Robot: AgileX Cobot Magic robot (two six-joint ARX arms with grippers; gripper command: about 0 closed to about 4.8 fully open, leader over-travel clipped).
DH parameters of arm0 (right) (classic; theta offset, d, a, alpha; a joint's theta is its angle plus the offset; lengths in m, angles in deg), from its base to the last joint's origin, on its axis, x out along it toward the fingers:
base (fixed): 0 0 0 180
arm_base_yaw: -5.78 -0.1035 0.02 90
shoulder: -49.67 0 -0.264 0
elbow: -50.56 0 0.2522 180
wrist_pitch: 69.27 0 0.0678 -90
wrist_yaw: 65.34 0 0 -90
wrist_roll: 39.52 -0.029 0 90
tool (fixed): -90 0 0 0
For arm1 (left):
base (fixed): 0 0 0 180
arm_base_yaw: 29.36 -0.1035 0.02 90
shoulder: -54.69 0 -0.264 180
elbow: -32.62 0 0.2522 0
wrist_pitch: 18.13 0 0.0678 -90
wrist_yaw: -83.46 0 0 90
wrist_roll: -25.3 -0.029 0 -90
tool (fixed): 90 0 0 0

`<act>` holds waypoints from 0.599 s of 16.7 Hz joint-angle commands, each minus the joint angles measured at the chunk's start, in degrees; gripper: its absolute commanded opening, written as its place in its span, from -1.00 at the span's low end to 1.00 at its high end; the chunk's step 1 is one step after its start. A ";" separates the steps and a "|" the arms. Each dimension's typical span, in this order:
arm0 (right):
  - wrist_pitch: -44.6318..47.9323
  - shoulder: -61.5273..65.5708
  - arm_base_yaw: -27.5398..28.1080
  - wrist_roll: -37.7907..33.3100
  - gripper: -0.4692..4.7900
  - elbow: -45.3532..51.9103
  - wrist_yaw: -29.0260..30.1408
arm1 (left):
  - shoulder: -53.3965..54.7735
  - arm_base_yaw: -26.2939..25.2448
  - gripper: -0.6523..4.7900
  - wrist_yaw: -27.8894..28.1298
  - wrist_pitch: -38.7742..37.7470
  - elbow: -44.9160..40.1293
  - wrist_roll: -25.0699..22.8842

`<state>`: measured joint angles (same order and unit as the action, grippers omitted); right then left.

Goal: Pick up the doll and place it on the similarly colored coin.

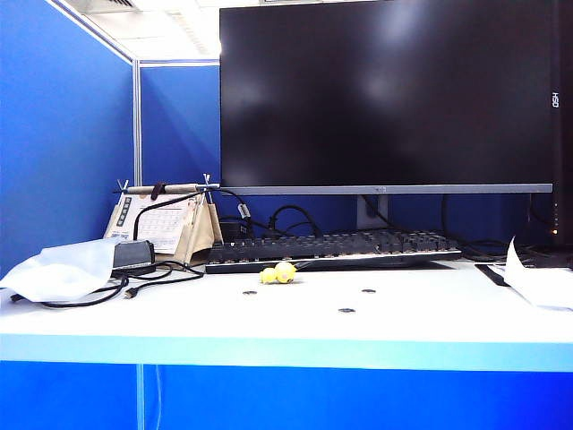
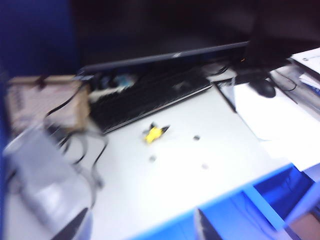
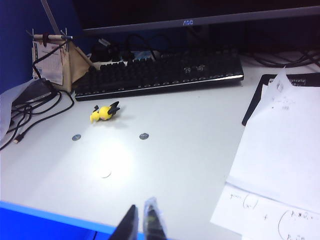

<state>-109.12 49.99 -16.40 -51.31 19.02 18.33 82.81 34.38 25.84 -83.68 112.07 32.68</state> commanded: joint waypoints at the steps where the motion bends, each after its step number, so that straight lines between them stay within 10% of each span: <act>1: -0.31 0.02 -0.13 -0.26 -0.70 0.13 0.02 | -4.44 -0.04 0.23 1.55 15.69 -15.96 -4.00; 5: -0.26 0.02 -0.15 -0.68 -0.70 0.13 0.44 | -4.31 -0.04 0.23 13.22 38.75 -36.04 -2.45; 10: 0.59 0.00 -0.13 -1.92 -0.70 3.82 0.44 | -4.31 -0.09 0.23 20.65 43.78 -50.84 -0.37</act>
<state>-109.42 49.97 -16.44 -51.99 22.28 18.68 78.48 34.34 45.47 -40.44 62.33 30.47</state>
